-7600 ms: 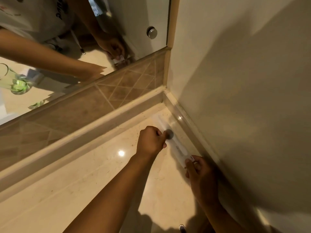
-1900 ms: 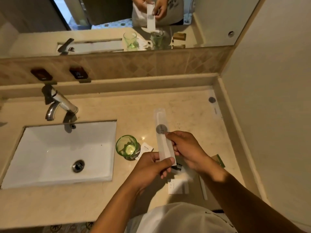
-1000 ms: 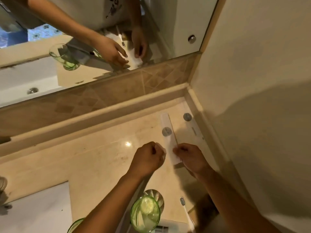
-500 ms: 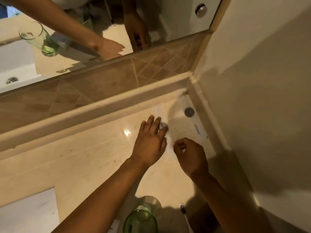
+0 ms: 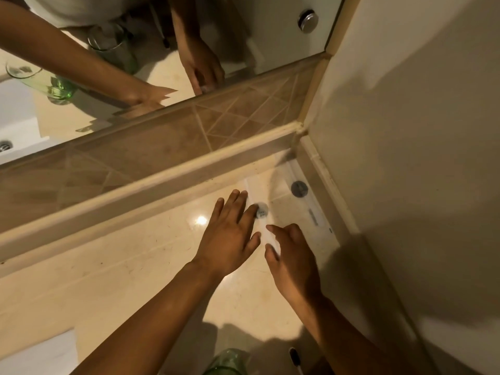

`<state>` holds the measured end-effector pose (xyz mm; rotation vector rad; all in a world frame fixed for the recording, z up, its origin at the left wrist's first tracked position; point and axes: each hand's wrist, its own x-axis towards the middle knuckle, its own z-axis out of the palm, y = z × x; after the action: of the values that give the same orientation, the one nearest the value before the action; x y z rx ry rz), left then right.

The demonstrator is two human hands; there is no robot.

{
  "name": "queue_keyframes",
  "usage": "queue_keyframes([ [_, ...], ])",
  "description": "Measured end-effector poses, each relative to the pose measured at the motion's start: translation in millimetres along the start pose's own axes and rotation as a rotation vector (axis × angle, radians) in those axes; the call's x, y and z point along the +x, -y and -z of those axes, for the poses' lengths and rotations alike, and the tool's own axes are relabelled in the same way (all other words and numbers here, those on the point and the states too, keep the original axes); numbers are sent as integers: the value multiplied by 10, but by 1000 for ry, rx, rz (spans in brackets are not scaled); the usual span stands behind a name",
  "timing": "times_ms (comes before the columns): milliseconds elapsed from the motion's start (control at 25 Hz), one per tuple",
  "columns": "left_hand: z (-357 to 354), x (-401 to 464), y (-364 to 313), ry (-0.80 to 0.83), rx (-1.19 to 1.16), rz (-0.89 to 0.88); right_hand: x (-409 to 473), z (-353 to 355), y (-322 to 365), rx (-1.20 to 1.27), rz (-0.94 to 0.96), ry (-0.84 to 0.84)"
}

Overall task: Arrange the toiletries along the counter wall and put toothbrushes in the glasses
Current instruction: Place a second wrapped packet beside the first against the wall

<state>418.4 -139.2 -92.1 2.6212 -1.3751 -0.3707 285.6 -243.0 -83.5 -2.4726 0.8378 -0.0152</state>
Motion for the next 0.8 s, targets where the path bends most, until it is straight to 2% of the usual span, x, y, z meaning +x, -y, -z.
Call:
queue_keyframes([
  [360,9,340,-230,-15,-61,31,196,29,-91,18,-71,-45],
  [800,-7,316,-255,-34,-46,74,191,32,-74,56,-92,-32],
])
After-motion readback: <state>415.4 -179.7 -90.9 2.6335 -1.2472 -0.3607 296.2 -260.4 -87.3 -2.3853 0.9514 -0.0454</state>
